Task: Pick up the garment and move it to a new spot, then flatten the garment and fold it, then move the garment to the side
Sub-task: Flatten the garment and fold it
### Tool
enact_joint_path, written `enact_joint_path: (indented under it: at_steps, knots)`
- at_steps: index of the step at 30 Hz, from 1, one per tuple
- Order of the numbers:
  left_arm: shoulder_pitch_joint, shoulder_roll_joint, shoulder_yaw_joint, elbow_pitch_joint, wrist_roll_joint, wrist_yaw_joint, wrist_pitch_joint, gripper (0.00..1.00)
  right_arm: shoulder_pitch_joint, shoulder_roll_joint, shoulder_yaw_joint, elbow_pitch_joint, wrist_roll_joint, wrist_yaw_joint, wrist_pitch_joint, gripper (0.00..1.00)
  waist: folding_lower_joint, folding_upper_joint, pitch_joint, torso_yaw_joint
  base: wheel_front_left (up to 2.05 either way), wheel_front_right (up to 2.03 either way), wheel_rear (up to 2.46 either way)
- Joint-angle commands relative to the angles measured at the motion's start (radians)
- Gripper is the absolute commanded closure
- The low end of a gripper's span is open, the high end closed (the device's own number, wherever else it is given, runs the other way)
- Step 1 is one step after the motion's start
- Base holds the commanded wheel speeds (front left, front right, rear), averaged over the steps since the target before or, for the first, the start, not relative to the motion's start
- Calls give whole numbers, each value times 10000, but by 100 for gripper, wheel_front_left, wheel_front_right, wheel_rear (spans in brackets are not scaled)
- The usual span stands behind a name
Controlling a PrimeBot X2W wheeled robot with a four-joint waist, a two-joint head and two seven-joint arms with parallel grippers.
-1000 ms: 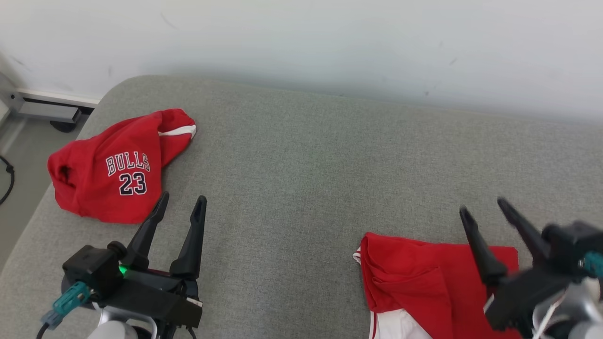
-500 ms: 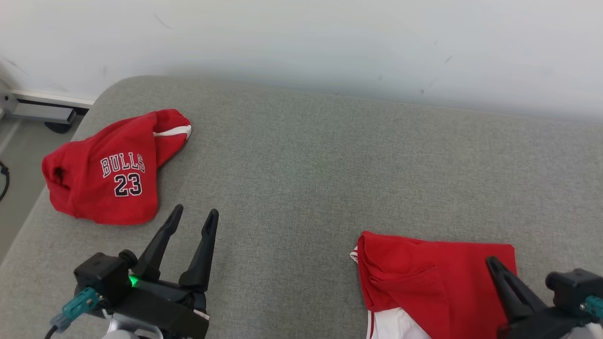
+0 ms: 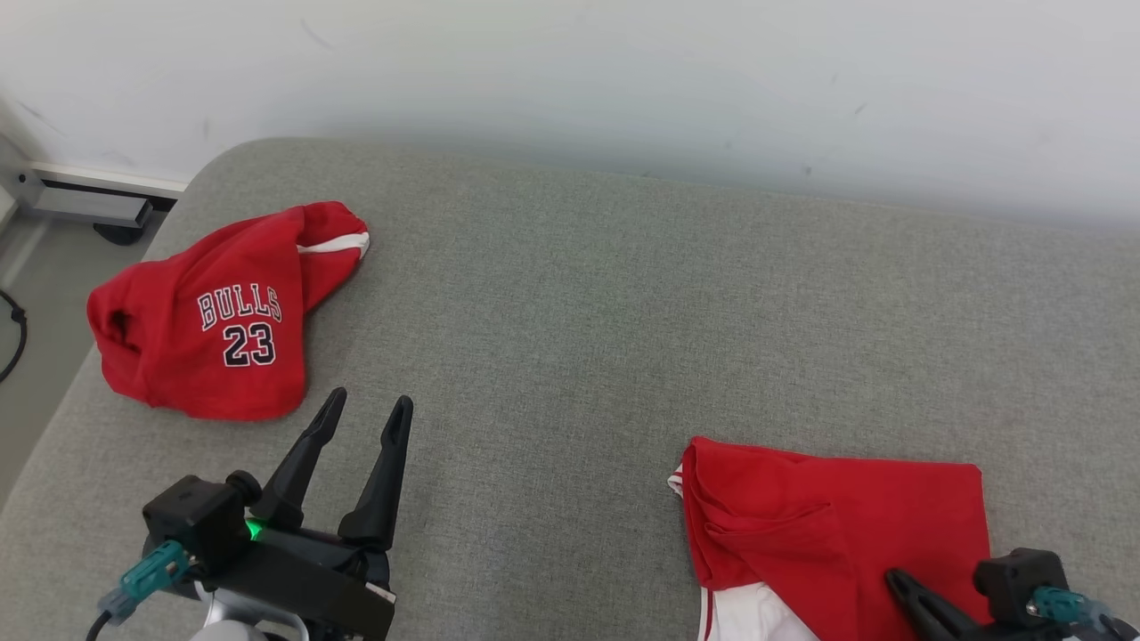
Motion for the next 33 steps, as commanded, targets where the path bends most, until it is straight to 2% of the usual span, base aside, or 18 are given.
enact_joint_path:
  at_steps: [1, 8, 12, 19, 23, 33]
  knots:
    - [-107, 34, 9, 36, -3, -78, -55, 0, -55, 20, -14, -31, 87, -11, 261, 100, 0, -1, -3, 5, 0, 0, 0]
    - [-98, 78, -28, 56, -39, -38, -53, 0, -510, 355, -291, -517, -286, -11, 1229, 100, 0, -1, -12, -22, 0, 0, 0]
    - [-135, 87, -64, 46, -37, -34, -30, 0, -1062, 502, -327, -183, -451, -11, 1454, 100, 0, -1, 9, -33, 0, 0, 0]
    - [-183, 28, -221, 25, 23, -63, 53, 0, -1718, 471, 375, 746, -301, -11, 1790, 100, 0, -1, -16, 169, 0, 0, 0]
    - [-146, 50, -235, 7, 3, -25, 68, 0, -1614, 449, 781, 790, 53, -11, 2221, 100, 0, -1, -46, 322, 0, 0, 0]
    - [-51, 126, -195, -34, -84, 42, 43, 0, -795, 153, 1470, -854, 628, -11, 3701, 100, 0, -1, -68, 323, 0, 0, 0]
